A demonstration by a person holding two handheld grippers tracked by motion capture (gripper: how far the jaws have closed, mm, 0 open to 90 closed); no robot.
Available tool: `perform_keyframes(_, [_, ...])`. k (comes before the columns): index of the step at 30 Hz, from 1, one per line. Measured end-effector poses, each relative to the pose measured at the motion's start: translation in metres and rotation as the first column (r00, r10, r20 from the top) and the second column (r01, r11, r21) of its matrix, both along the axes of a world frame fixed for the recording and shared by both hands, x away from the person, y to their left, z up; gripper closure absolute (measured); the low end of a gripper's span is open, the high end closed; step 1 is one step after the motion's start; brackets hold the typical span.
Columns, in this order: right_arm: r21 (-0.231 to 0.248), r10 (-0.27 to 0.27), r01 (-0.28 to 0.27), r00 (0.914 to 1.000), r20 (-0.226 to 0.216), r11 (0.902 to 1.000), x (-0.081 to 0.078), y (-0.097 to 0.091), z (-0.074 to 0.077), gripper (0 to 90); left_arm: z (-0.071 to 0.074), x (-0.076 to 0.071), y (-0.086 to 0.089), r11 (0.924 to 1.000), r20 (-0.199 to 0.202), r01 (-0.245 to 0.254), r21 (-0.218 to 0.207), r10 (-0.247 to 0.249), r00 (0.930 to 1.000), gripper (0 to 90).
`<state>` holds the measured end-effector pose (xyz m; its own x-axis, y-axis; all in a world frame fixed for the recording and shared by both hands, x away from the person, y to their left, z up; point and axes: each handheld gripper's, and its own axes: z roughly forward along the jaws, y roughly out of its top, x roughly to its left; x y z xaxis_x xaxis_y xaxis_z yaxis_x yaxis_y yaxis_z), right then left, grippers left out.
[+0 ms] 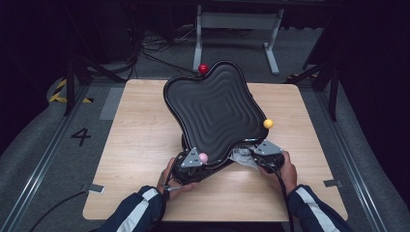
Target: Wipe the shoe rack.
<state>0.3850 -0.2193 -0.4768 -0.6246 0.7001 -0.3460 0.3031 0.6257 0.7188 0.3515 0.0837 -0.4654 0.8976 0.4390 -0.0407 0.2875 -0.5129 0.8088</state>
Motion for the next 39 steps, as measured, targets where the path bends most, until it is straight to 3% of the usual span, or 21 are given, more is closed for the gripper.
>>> perform_keyframes(8, [-0.011, 0.078, -0.078, 0.9969, 0.002, 0.9969, -0.011, 0.018, 0.000, 78.7, 0.001, 0.000, 0.000, 1.0000, 0.001, 0.002, 0.010, -0.002, 1.0000, 74.0])
perform_keyframes(16, [0.013, 0.142, -0.142, 0.9898, -0.013, 0.9898, -0.021, 0.035, 0.000, 78.7, 0.001, 0.000, 0.000, 1.0000, -0.005, 0.000, 0.009, 0.000, 1.0000, 74.1])
perform_keyframes(19, [-0.001, 0.178, -0.178, 0.9839, -0.007, 0.9840, -0.025, 0.043, 0.000, 78.7, 0.000, 0.000, 0.000, 1.0000, -0.005, -0.001, 0.005, 0.001, 1.0000, 74.1])
perform_keyframes(26, [0.015, 0.232, -0.232, 0.9727, -0.012, 0.9727, -0.032, 0.056, 0.001, 78.6, 0.000, 0.000, -0.002, 1.0000, 0.000, 0.002, 0.002, -0.002, 1.0000, 74.1])
perform_keyframes(31, [0.016, 0.302, -0.302, 0.9534, -0.005, 0.9533, -0.042, 0.073, 0.000, 78.6, 0.000, 0.000, -0.002, 1.0000, 0.003, 0.007, 0.004, -0.007, 1.0000, 74.1])
perform_keyframes(39, [0.013, 0.349, -0.348, 0.9373, -0.002, 0.9372, -0.047, 0.082, 0.000, 78.5, 0.000, 0.000, -0.002, 0.9999, 0.003, 0.010, 0.004, -0.010, 0.9999, 74.1])
